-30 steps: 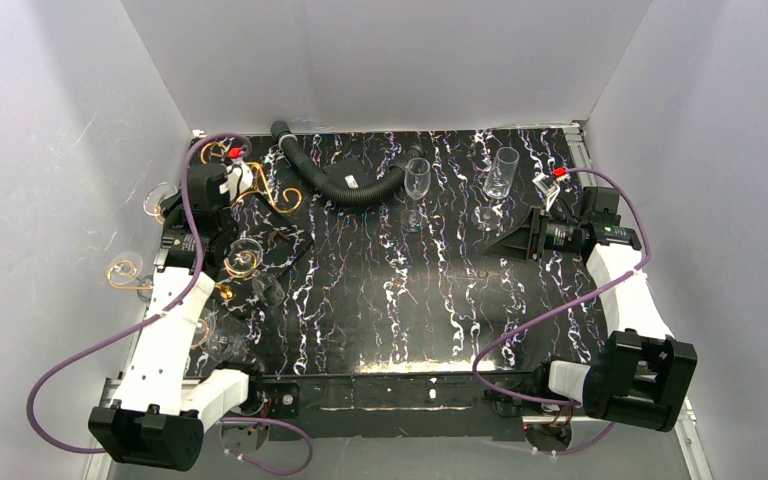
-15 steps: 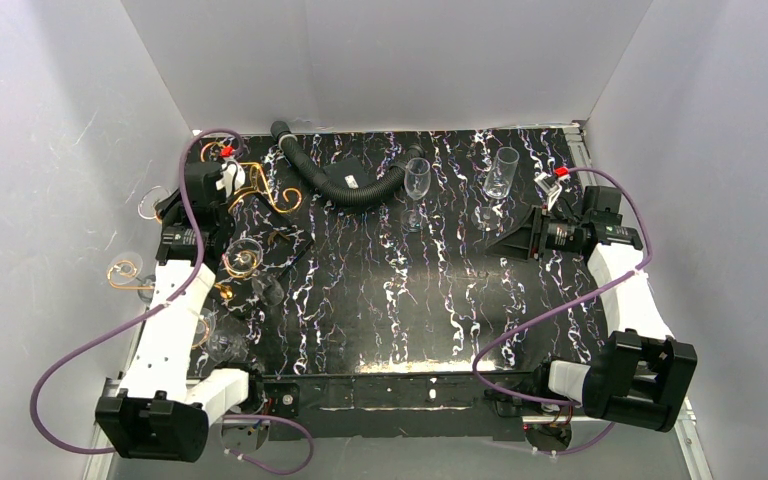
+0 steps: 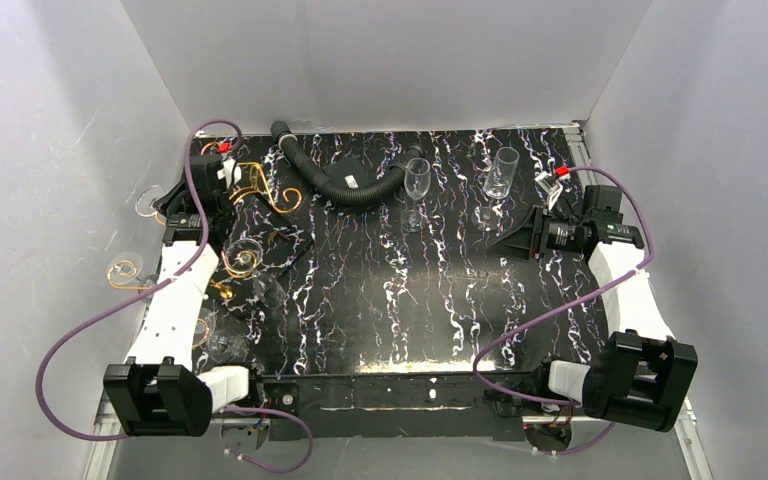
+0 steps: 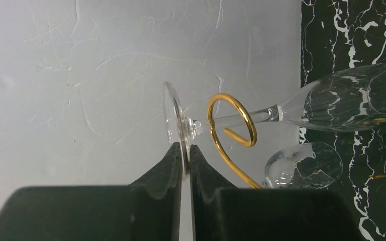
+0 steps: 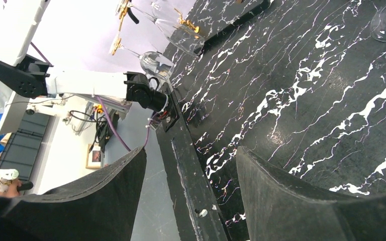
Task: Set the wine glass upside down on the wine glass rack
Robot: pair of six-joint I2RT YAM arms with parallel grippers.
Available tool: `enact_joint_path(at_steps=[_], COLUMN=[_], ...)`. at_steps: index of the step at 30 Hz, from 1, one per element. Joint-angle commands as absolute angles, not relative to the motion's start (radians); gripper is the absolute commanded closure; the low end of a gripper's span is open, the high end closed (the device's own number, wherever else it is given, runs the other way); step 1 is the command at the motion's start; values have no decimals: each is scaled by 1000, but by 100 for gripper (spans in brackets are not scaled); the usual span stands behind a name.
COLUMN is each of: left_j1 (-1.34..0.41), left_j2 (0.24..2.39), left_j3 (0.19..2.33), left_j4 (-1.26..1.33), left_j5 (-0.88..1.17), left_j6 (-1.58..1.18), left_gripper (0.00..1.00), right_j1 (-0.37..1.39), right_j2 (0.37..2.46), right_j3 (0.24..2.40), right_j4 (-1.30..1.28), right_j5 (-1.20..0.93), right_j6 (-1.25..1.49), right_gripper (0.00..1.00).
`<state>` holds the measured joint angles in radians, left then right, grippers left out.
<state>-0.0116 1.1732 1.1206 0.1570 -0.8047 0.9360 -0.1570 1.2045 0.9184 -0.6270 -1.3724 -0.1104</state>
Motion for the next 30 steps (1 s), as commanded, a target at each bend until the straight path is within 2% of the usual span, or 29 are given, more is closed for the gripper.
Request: enact_joint_path(at_steps=[1, 16, 30], left_j1=[-2, -2, -2], left_j2=[1186, 1286, 1200], left_j3=[1139, 1209, 1179], left_j4=[223, 301, 148], left_j5=[-864, -882, -823], left_j6=[953, 1003, 894], left_gripper=[100, 100, 100], right_j1=[-162, -164, -163], right_j2=[1202, 1213, 1221], right_j3=[967, 981, 998], right_j4=[-656, -694, -751], right_j5=[-1414, -1424, -1461], right_j6=[-148, -179, -219], right_gripper=[27, 27, 27])
